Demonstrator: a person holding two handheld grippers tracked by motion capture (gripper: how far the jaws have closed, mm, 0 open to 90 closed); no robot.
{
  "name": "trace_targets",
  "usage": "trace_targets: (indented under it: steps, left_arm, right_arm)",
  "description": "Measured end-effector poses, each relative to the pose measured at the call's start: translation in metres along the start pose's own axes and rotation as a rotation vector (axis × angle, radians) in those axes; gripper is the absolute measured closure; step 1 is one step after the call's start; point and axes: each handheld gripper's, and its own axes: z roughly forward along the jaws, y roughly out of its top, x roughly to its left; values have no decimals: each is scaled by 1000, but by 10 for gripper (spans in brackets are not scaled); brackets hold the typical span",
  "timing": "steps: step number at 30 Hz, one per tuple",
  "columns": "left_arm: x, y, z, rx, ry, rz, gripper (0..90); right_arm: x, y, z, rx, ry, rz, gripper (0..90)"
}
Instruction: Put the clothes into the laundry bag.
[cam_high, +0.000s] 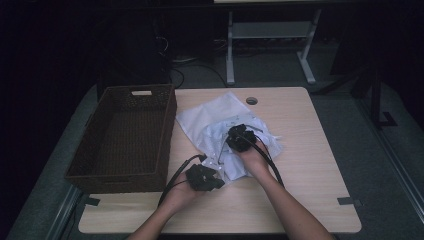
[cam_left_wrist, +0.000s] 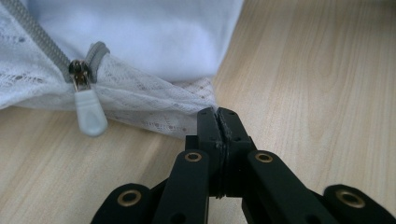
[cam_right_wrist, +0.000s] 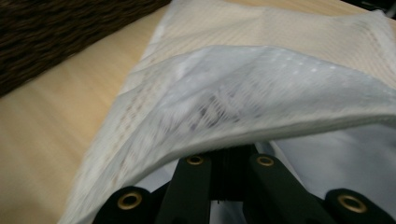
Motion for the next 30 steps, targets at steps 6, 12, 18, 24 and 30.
trace_targets:
  steps: [6, 12, 18, 24, 30]
  left_arm:
    - [1, -2, 1, 6, -3, -6, 889]
    - [0, -1, 3, 16, 4, -4, 889]
    - [1, -2, 4, 1, -9, -24, 887]
    - [3, -3, 2, -2, -1, -33, 886]
    - [4, -3, 2, -8, 3, -39, 883]
  right_arm:
    - [-6, -4, 13, 5, -25, -13, 897]
    - [-9, -7, 20, 16, -45, -46, 897]
    - [-11, -10, 19, 15, -24, -54, 892]
    - [-11, -9, 10, 10, 29, -21, 769]
    - [-8, -19, -40, -15, 128, -76, 564]
